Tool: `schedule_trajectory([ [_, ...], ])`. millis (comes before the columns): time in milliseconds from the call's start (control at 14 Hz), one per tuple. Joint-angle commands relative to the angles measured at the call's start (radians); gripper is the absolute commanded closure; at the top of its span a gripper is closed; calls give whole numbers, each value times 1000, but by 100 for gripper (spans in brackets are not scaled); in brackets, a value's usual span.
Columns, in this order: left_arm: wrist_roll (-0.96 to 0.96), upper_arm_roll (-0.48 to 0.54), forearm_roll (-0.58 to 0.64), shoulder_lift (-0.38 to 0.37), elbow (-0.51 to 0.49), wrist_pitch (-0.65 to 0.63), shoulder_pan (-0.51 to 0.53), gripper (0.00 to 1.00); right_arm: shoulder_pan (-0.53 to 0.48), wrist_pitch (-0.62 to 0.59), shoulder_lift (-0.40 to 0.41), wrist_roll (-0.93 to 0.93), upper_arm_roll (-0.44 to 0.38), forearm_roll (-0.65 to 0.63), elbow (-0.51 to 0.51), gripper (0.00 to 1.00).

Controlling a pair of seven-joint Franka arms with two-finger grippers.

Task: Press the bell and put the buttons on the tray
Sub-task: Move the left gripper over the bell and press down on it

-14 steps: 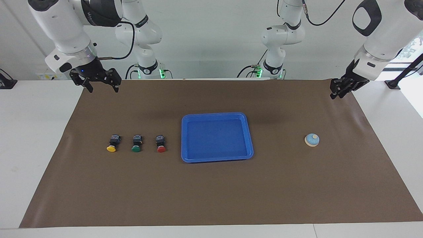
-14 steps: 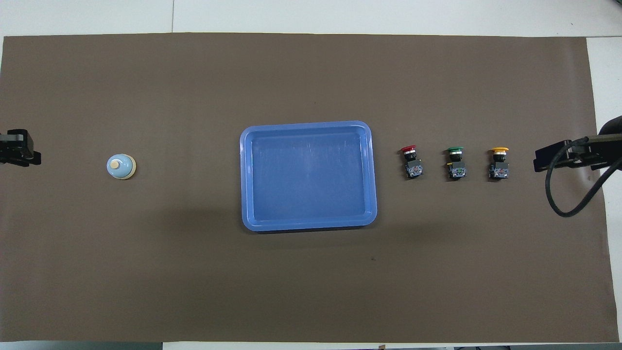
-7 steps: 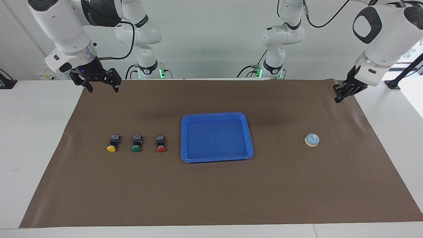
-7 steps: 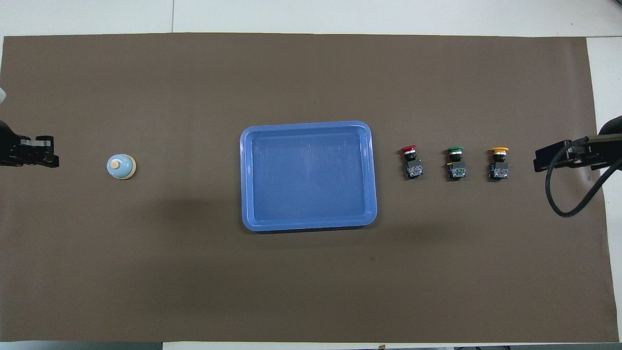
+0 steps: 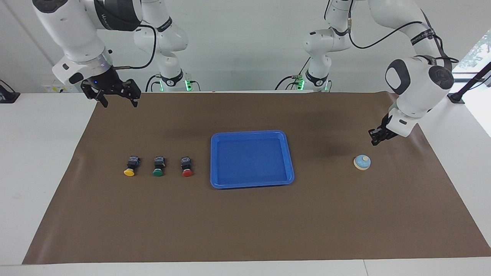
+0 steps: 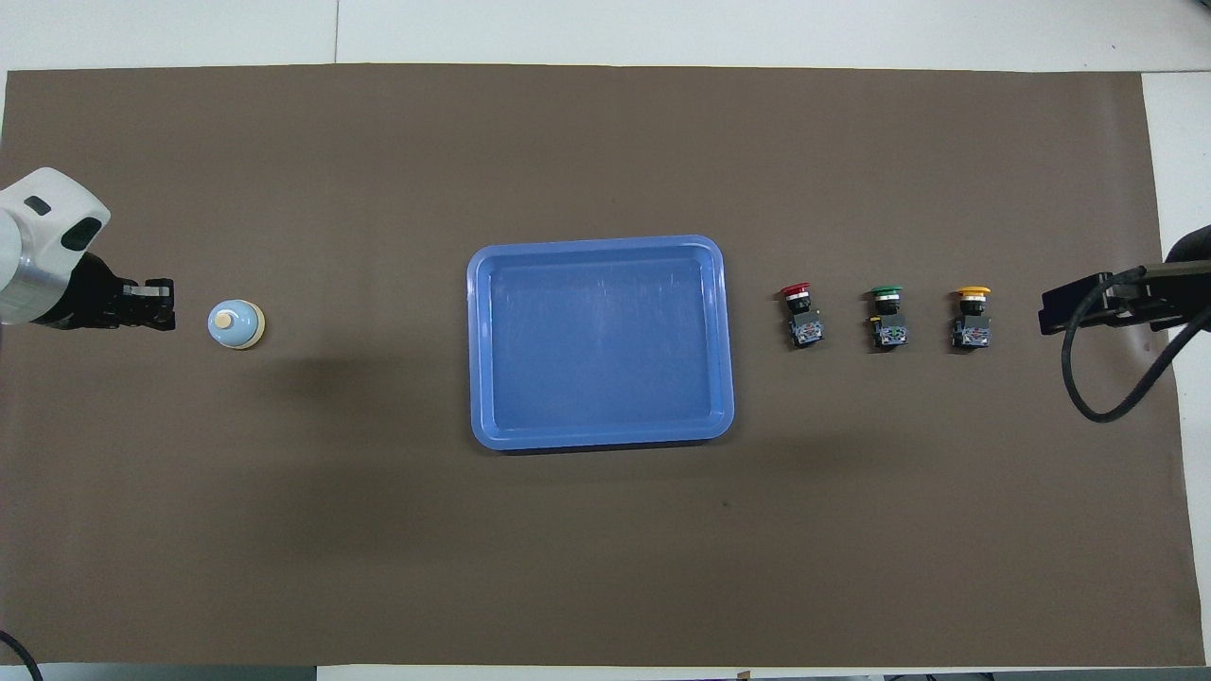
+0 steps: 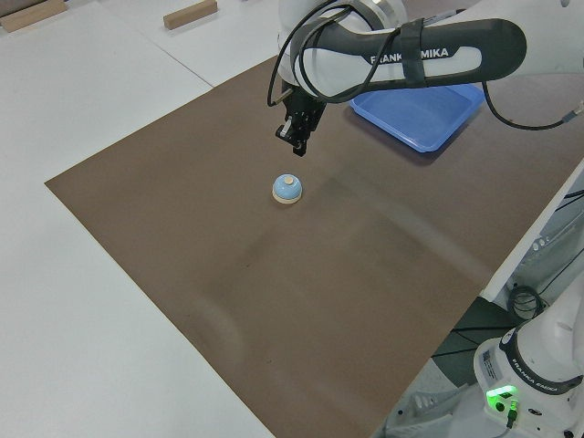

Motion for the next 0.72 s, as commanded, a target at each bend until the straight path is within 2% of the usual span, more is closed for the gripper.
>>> schedule_trajectory([
  [0, 19, -1, -5, 23, -46, 90, 12, 100, -6, 0, -3, 10, 3, -11, -7, 0],
  [644, 17, -1, -4, 112, -71, 219, 1, 100, -6, 0, -3, 10, 3, -11, -7, 0],
])
